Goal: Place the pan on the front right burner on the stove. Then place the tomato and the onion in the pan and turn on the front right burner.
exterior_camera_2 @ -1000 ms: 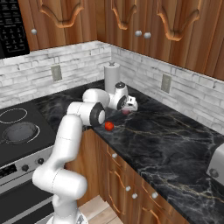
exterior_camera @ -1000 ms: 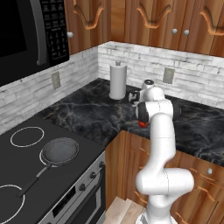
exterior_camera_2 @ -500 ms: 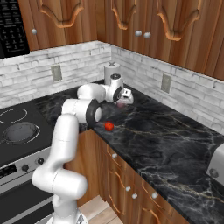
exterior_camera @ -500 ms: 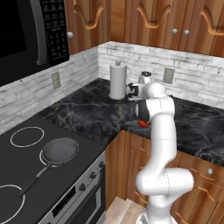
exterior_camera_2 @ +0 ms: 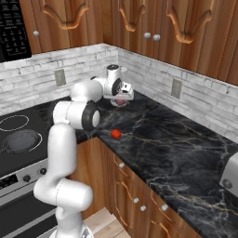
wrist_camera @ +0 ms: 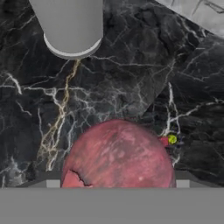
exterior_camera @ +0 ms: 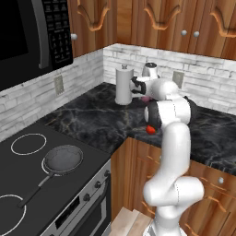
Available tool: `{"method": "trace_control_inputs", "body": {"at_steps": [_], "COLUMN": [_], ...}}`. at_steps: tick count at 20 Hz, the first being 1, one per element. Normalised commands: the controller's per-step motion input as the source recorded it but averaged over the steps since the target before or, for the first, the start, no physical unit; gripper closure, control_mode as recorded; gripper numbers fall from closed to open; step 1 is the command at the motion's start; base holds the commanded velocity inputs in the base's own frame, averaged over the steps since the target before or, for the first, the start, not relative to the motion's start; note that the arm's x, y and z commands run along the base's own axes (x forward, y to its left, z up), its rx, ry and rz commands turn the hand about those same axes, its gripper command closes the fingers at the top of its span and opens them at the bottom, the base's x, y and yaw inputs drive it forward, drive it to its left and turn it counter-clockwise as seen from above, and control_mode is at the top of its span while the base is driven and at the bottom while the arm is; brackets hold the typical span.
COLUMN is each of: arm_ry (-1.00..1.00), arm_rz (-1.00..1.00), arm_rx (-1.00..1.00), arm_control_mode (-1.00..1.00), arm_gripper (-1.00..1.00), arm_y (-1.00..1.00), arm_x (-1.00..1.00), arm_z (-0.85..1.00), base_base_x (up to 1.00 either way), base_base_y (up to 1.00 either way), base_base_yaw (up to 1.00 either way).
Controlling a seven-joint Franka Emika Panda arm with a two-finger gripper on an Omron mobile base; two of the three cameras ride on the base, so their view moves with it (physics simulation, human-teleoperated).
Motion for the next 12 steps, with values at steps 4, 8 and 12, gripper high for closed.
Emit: {"method": "trace_control_inputs", "body": {"at_steps": [4, 8, 12], "arm_ry": [0.02, 0.00, 0.00], "arm_rz": [0.00, 0.00, 0.00], "arm_rx": [0.00, 0.00, 0.00], "arm_control_mode": [-1.00, -1.00, -1.00], "arm_gripper": [1.00, 1.00, 1.00], "arm_y": [0.34, 0.39, 0.44], "arm_x": [-0.63, -0.83, -0.87], "arm_z": [0.55, 0.42, 0.34], "base_base_x": [0.00, 0.00, 0.00], "base_base_y": [0.00, 0.00, 0.00], "base_base_yaw": [0.00, 0.00, 0.00]}}
